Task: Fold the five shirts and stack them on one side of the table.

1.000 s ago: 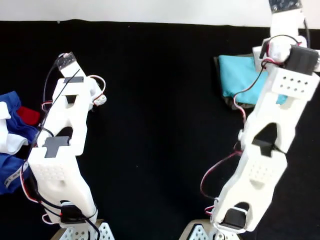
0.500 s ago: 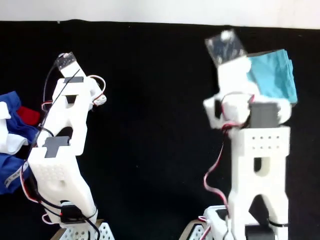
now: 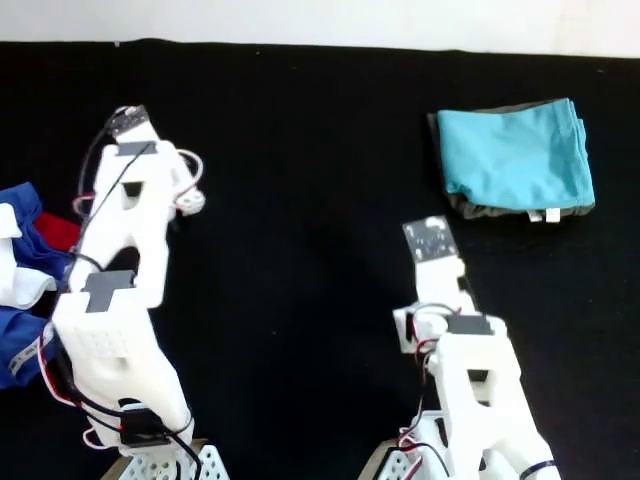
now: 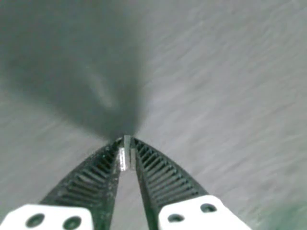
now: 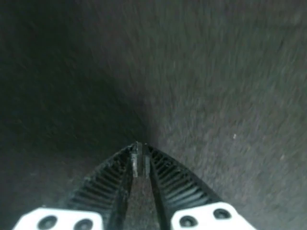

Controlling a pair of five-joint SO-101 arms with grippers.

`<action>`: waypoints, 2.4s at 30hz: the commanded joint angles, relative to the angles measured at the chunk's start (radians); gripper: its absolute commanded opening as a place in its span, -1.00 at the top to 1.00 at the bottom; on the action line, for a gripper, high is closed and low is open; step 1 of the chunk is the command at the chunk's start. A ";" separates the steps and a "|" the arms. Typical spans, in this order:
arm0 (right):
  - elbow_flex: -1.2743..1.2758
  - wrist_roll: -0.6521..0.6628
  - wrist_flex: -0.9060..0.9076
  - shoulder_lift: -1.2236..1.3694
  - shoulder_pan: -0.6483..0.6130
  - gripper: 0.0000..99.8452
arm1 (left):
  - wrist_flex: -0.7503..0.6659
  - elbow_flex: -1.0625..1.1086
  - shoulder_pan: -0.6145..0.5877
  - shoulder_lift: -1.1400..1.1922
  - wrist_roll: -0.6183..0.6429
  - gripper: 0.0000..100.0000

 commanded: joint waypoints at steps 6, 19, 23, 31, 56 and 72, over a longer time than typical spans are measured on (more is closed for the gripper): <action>0.099 -0.009 -0.108 -0.033 0.021 0.95 | 0.532 -0.252 -0.280 -0.108 -0.212 0.73; 0.107 -0.009 -0.108 -0.033 0.022 0.95 | 0.641 -0.257 -0.819 -0.111 -0.562 0.57; 0.107 -0.009 -0.108 -0.033 0.022 0.95 | 0.605 -0.254 -0.921 -0.101 -0.635 0.57; 0.107 -0.011 -0.108 -0.033 0.022 0.95 | 0.470 -0.239 -0.931 -0.102 -0.641 0.57; 0.107 -0.011 -0.110 -0.033 0.022 0.95 | 0.488 -0.087 -0.674 -0.570 -0.600 0.98; 0.107 -0.011 -0.110 -0.033 0.022 0.95 | 0.284 -0.081 0.131 -1.202 -0.397 0.98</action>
